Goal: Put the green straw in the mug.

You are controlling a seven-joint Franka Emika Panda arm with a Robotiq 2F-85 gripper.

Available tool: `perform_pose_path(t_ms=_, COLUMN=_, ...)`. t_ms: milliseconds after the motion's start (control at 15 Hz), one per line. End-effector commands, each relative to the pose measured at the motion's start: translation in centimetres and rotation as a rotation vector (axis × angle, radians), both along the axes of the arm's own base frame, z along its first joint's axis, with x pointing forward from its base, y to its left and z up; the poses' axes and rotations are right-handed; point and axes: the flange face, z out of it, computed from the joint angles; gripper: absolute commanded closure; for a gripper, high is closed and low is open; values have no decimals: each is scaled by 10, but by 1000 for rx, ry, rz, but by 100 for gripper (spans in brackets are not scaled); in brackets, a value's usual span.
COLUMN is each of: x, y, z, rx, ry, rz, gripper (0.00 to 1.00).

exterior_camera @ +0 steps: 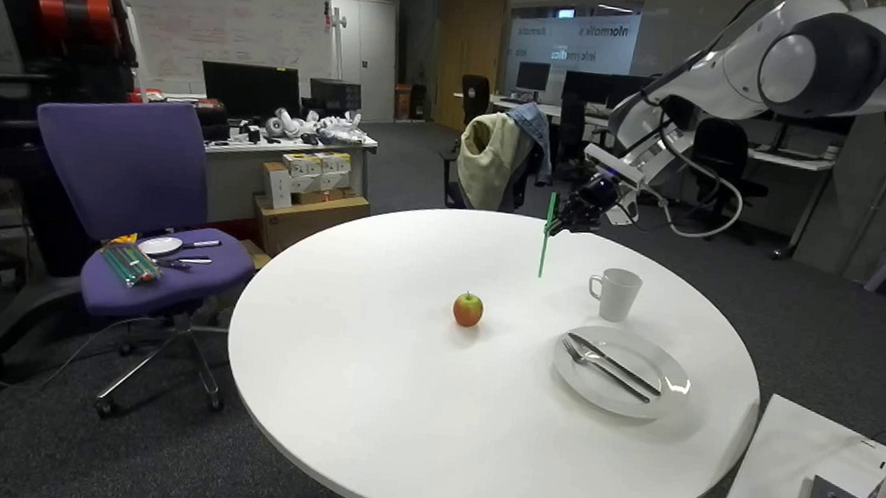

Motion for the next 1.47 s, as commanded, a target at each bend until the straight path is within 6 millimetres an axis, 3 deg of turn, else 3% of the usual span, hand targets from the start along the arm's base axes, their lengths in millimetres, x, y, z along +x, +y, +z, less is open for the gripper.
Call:
perform_pose_path(t_ms=0, x=0, y=-20, z=12, rx=103, ry=53, rz=-54, gripper=100)
perform_pose_path(t_ms=733, x=-30, y=-84, z=24, rx=180, ry=265, rz=-275, gripper=100)
perform_pose_path(t_ms=1400, x=-55, y=-116, z=21, rx=191, ry=305, rz=-343, gripper=100)
